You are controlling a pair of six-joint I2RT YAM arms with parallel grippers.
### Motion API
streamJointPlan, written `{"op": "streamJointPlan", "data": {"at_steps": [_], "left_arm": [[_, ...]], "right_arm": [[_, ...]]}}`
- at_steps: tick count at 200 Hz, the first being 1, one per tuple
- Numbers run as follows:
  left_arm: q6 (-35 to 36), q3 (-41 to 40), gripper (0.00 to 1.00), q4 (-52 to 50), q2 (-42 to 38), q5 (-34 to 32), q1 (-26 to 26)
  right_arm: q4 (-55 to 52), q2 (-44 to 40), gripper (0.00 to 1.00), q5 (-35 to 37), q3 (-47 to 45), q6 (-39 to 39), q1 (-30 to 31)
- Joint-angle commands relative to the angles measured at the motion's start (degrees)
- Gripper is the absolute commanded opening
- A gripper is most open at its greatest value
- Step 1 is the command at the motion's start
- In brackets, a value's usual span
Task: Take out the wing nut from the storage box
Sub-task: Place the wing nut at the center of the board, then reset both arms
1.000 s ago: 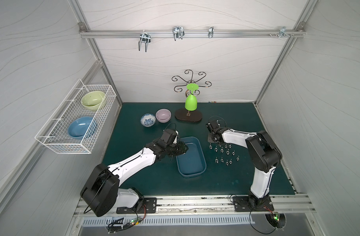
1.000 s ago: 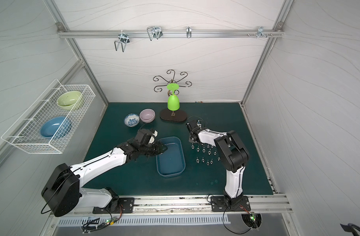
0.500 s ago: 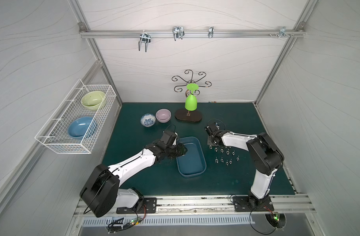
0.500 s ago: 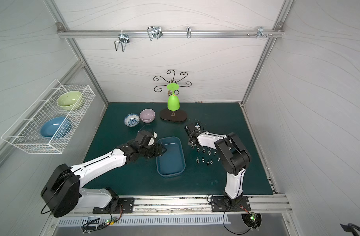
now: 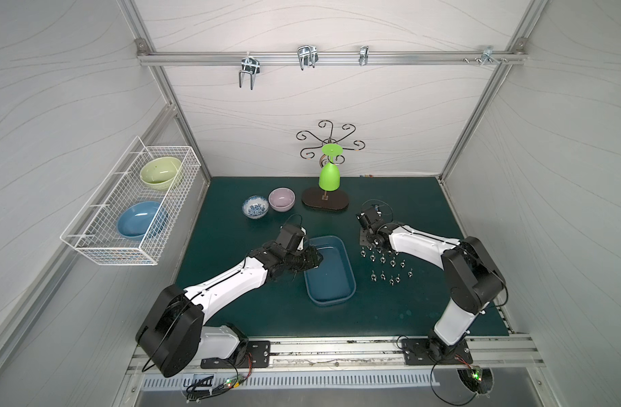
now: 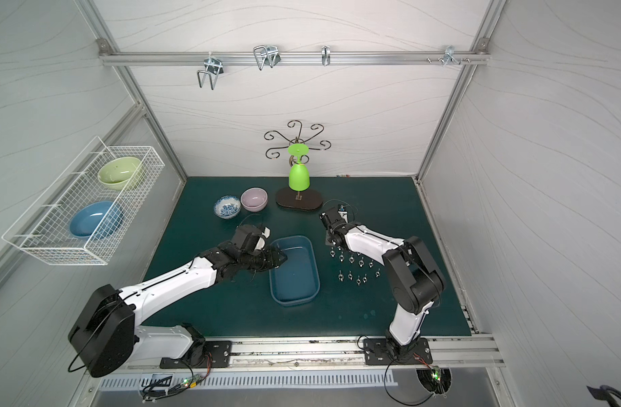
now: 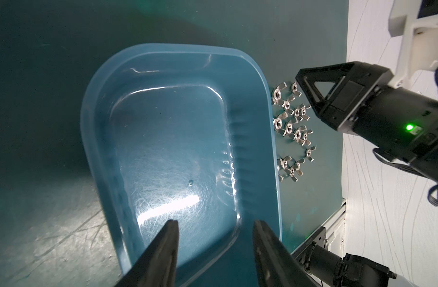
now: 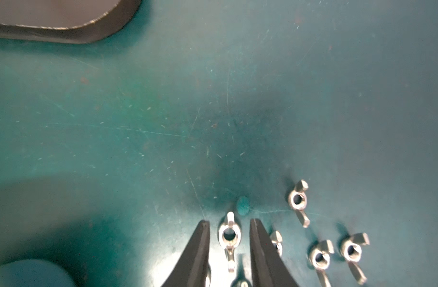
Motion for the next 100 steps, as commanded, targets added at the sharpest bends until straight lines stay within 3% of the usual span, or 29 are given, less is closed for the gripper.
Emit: {"op": "streamJointPlan", "data": {"at_steps": [1,33,100], "left_arm": [[1.2,2.2,0.52,-0.1,-0.9,-0.8,0.2],[4.6,5.0,0.52,-5.2,-2.5,-4.4,1.4],[1.8,1.8,0.52,-1.1,-4.3,-3.5,2.1]], "right_arm": [[-2.7,-2.6,0.31,0.3,0.8,-0.9,0.4],[-3.8,-5.3,0.33,0.8,0.1,-1.5,0.3],[-4.3,-8.3,0.37,0.4,-2.3,-2.2,-1.2]]}}
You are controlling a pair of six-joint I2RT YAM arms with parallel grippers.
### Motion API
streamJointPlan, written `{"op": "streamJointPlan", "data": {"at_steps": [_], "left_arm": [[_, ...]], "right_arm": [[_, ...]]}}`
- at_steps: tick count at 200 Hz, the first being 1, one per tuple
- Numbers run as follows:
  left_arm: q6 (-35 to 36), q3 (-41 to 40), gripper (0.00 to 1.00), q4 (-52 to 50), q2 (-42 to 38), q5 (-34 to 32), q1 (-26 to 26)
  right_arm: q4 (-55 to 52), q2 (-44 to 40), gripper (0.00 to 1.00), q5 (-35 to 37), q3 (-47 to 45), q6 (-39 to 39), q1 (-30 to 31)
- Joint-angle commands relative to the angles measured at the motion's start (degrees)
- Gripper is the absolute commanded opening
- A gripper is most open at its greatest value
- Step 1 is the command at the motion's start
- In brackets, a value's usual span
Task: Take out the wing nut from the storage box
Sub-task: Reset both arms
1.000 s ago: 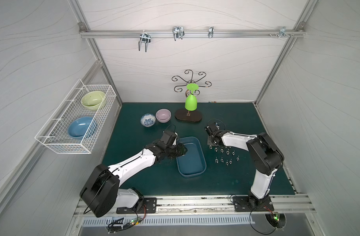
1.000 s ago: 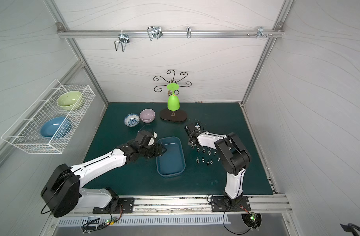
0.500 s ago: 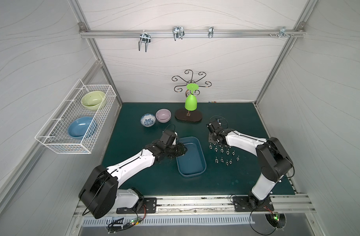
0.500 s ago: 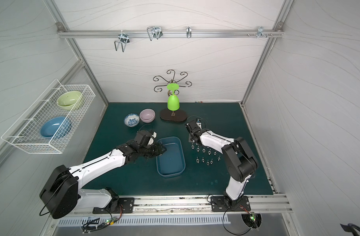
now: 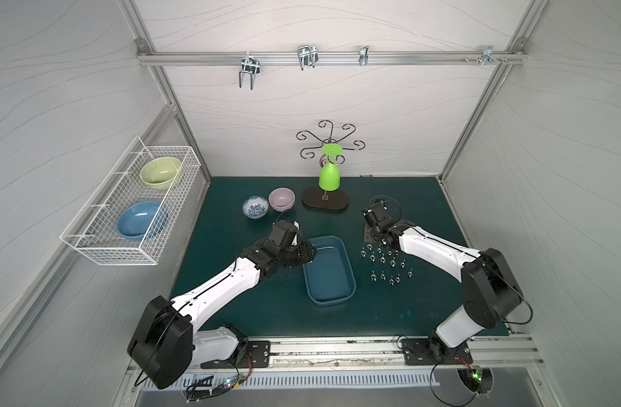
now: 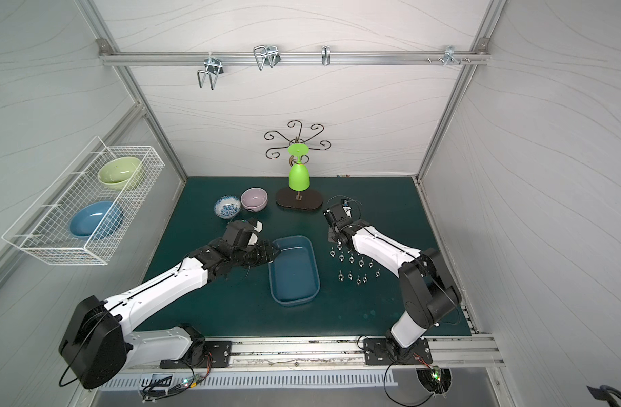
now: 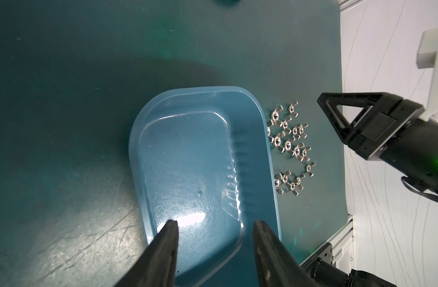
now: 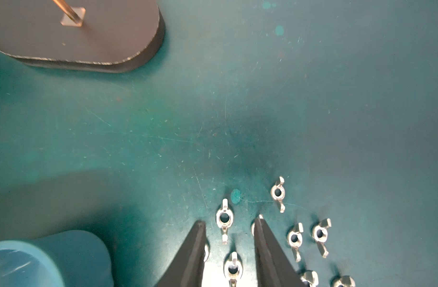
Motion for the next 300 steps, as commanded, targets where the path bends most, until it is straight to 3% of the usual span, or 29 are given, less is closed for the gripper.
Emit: {"op": "streamJointPlan", "data": {"at_steps": [1,89,122,134,153,158,160,163,168,194,213,226,236,242,247,260,281,300], "left_arm": [[-0.6,0.0,0.52,2.8,-0.2,-0.1,0.1],[-1.9,-1.1,0.5,3.9,0.0,-0.2,0.1],[-0.4,1.0,0.54,-1.0,-2.2,-4.0,-0.1],[1.3,3.9,0.59,-4.9,-2.9,-8.0,-0.4],[2.8,12.6,0.73,-13.4,-2.5,-21.0,-1.8],[3.9,15.0,0.84,-14.4,-1.9,-23.2,-1.9],[4.4,15.9,0.94,-14.6,-1.7,-24.0,-1.9],[5.0,17.4,0.99,-15.1,-1.0,-25.1,-2.0],[5.5,20.4,1.0,-16.7,-0.1,-27.1,-2.0],[9.8,37.3,1.0,-24.8,6.5,-37.8,-1.3],[15.7,41.7,1.0,-22.3,9.2,-39.9,1.2],[23.4,38.0,1.0,-13.8,8.9,-30.1,5.8],[30.2,32.6,1.0,-5.4,8.0,-17.3,10.5],[28.0,29.7,1.0,-3.2,7.6,-16.5,12.6],[26.0,27.0,1.0,-1.0,7.3,-16.9,14.2],[29.5,18.7,1.0,7.4,6.1,-15.6,18.3],[41.0,7.1,1.0,18.0,3.9,-25.1,20.3],[47.2,-2.5,1.0,31.1,4.2,-30.7,22.3]], "right_arm": [[-1.5,-1.2,0.37,0.1,-2.2,-0.4,-0.9],[-1.0,-6.3,0.45,0.3,-4.2,-2.2,-1.1],[-1.3,-9.9,0.56,0.3,-4.0,-2.4,-1.1],[-2.3,-12.2,0.61,2.2,-2.9,-2.5,-1.0],[-4.3,-16.1,0.7,7.6,2.1,-3.8,0.5],[-4.0,-17.1,0.76,8.6,3.5,-5.8,1.2],[-3.7,-17.4,0.81,8.9,4.1,-6.8,1.5],[-3.0,-17.9,0.9,9.4,4.7,-8.1,2.1],[-2.1,-18.4,0.99,9.9,5.9,-8.9,2.6],[0.4,-18.9,0.99,8.8,10.1,-20.3,2.7],[-1.1,-16.6,0.99,14.4,10.4,-32.7,2.6],[-1.1,-15.8,0.99,12.7,8.4,-40.7,0.3],[-2.1,-16.8,0.99,-3.3,5.5,-44.8,-4.8],[-1.5,-17.5,0.99,-13.1,3.2,-47.1,-7.9],[1.0,-17.8,0.99,-16.1,0.7,-46.7,-9.7],[10.0,-17.6,0.99,-14.8,-7.1,-41.8,-12.9],[25.4,-16.1,0.99,-6.5,-17.8,-35.0,-15.0],[34.7,-15.2,0.99,-5.7,-24.2,-34.5,-18.1]]}}
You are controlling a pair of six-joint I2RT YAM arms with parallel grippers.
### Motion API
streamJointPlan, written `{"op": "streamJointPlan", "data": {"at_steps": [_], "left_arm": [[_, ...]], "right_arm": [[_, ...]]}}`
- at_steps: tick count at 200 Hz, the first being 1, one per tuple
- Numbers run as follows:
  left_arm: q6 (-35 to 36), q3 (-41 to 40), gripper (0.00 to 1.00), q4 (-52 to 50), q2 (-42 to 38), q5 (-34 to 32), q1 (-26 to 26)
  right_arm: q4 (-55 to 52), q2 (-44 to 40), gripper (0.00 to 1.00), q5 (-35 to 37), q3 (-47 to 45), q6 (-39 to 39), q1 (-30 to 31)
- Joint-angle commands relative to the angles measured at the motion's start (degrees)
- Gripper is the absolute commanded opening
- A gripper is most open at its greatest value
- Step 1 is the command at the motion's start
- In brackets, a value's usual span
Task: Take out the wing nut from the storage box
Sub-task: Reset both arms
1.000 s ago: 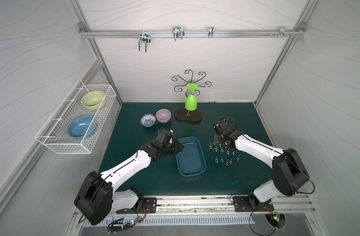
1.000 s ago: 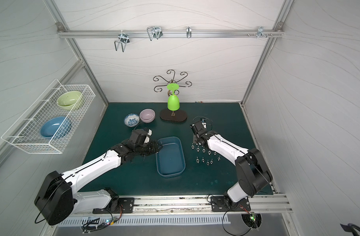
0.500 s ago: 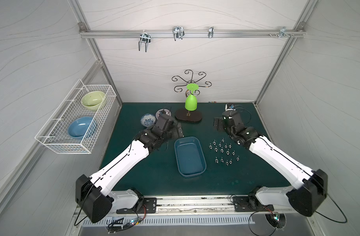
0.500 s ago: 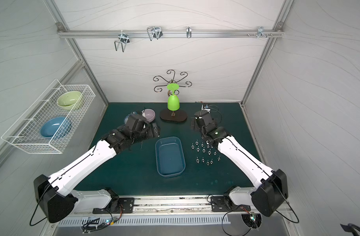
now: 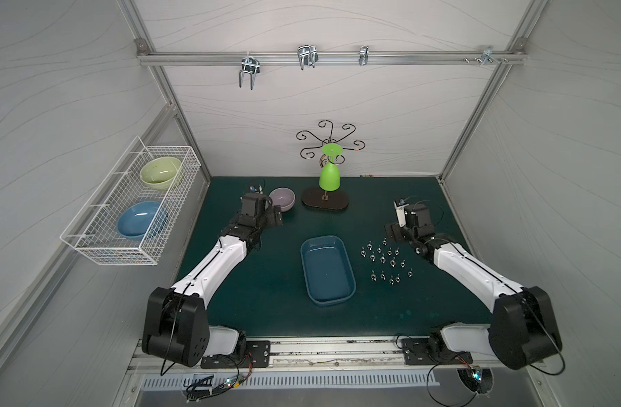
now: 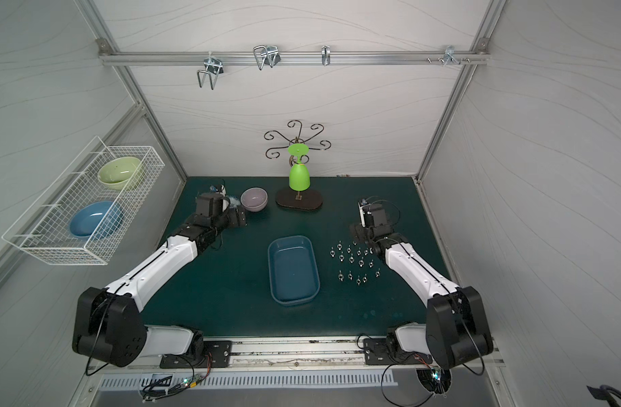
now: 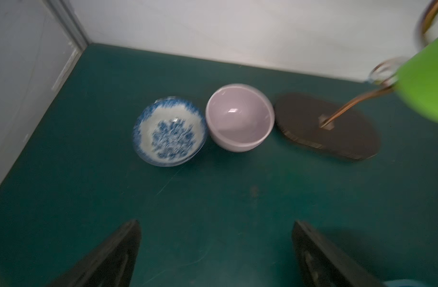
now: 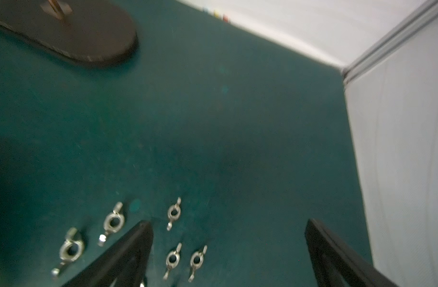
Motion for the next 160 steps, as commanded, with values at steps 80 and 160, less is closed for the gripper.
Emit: {"op": "streamJointPlan", "data": {"at_steps": [80,160], "left_arm": [[7.3,-16.7,1.0,39.5,12.1,-10.6,7.5],[3.7,-27.6,1.0,57.1,11.1,-1.7,12.5]], "right_arm": [[36.9,7.6,0.99,-14.7,-14.2,8.0,-13.2],[58.3,12.8,0.99,-19.9,-23.5,6.5,-13.6]]}}
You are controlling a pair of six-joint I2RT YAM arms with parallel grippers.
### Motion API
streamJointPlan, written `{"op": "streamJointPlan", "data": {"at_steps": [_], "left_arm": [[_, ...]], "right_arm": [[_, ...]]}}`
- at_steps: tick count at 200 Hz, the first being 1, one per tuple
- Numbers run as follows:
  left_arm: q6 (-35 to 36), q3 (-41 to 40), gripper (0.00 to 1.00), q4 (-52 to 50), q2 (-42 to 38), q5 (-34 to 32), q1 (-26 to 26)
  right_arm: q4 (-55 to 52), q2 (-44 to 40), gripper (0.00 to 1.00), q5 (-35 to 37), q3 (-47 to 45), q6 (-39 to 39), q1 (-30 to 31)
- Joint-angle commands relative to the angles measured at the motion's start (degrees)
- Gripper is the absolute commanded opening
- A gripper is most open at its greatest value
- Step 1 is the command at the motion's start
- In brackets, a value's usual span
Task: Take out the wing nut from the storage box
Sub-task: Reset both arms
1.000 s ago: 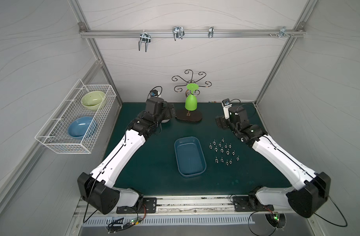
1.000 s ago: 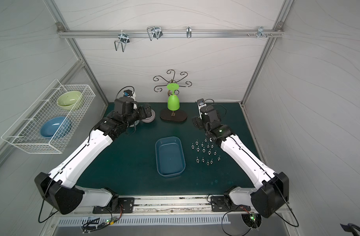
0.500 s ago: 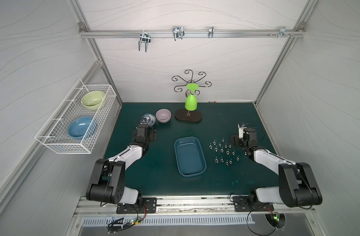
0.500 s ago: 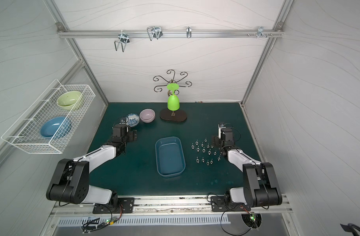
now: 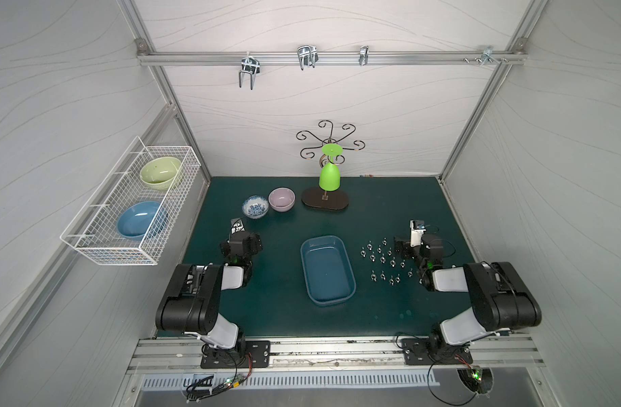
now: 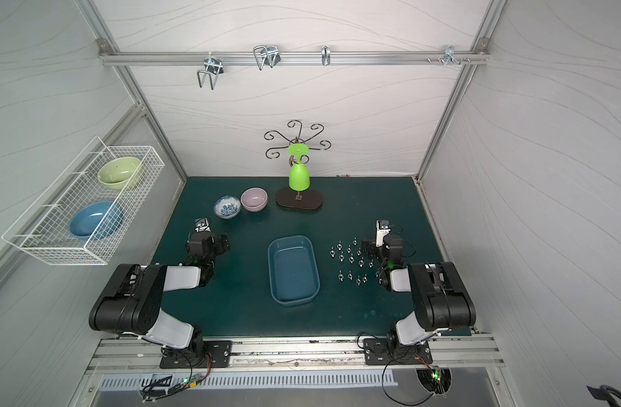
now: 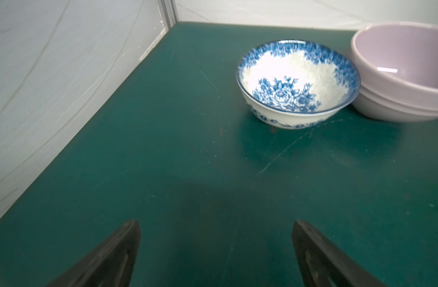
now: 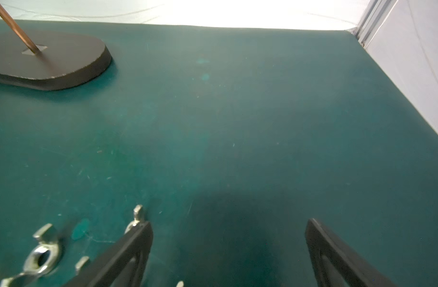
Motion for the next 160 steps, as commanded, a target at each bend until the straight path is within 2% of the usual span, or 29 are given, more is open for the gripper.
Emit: {"op": "streamJointPlan", "data": {"at_steps": [1,48,160], "left_arm": [[-0.8,0.2,1.0,7.8,0.3,4.0,0.6],[-0.4,0.5,1.0,7.5,0.5,4.6,0.6],[0.5,0.9,1.0,7.0,0.6,3.5,-0.2]], "right_arm": [[5.3,0.2,0.99,-4.7,1.1,-0.6,-0.6],[-5.1,1.6,0.99,-8.5,7.5,-0.1,-1.9],[-4.9,1.5,0.99,-8.5,7.3,-0.1,-2.0]]}}
